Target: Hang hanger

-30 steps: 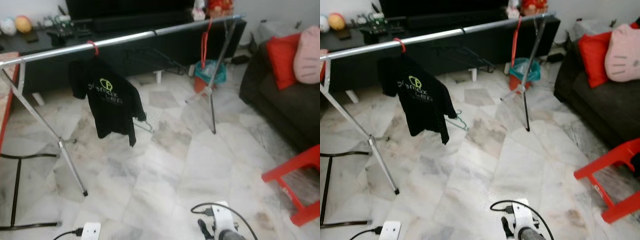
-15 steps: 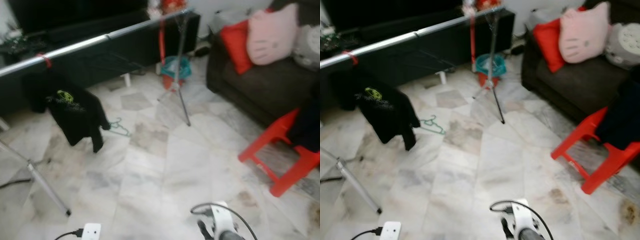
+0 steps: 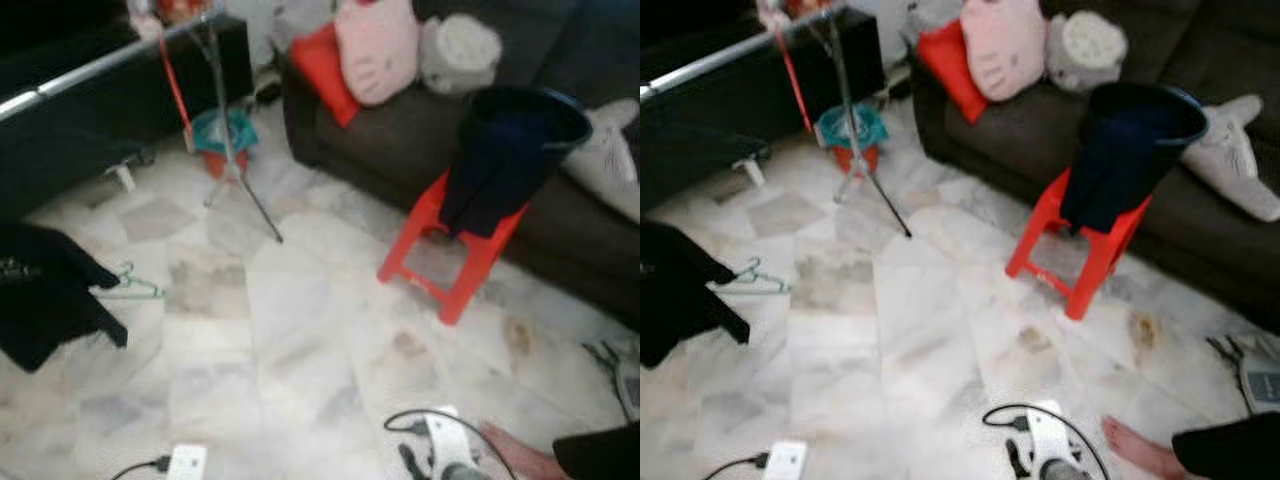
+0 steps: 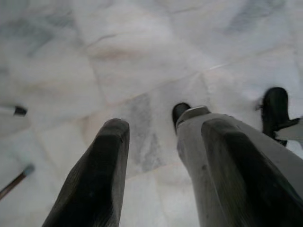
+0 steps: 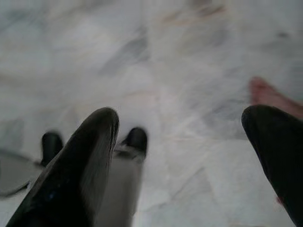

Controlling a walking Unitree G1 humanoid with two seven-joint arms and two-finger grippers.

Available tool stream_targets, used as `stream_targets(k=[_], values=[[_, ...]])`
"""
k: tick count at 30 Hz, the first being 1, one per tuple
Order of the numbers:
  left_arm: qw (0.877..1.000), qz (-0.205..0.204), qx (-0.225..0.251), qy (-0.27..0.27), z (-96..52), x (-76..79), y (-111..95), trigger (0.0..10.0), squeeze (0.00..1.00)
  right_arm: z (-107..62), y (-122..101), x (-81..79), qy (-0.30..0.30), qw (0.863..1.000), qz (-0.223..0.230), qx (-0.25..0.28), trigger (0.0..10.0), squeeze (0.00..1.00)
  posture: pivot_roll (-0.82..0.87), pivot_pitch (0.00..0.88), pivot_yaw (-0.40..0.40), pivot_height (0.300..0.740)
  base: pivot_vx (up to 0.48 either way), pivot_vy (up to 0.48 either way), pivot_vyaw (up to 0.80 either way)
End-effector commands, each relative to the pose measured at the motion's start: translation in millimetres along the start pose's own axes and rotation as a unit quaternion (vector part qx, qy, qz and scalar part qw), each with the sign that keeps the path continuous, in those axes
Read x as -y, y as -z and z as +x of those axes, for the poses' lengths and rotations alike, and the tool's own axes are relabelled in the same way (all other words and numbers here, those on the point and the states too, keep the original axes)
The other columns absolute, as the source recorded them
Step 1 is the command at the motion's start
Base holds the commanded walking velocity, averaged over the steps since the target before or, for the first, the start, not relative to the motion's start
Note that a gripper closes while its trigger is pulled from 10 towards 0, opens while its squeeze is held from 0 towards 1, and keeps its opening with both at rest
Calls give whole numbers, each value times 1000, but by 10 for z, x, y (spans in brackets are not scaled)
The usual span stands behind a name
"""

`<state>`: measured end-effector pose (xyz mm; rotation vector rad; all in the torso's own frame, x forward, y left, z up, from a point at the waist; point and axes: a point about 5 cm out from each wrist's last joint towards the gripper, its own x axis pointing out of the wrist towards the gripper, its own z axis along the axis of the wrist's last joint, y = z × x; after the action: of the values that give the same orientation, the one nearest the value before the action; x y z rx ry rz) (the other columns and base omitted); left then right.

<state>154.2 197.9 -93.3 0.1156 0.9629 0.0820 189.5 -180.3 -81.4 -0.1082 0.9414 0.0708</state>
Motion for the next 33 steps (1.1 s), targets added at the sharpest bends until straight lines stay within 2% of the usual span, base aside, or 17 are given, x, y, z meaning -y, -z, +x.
stream_targets(k=[1,10,16,33], values=[[1000,6,-20,-1,-27,-17,120,10000,0,-6,54,-42,-5,1000,-1,-8,10000,0,16,80,-32,740,0,0,-775],[1000,-3,-19,1,-28,-16,122,10000,0,-6,49,-45,-6,1000,-2,-6,10000,0,16,78,-30,740,0,0,-768],[1000,0,-25,-1,-28,-20,131,10000,0,-7,40,-50,-6,1000,6,3,10000,0,16,79,-30,740,122,0,0],[1000,-5,-21,5,-28,-14,125,10000,0,-8,33,-49,-7,1000,4,8,10000,0,16,79,-31,740,304,0,0]])
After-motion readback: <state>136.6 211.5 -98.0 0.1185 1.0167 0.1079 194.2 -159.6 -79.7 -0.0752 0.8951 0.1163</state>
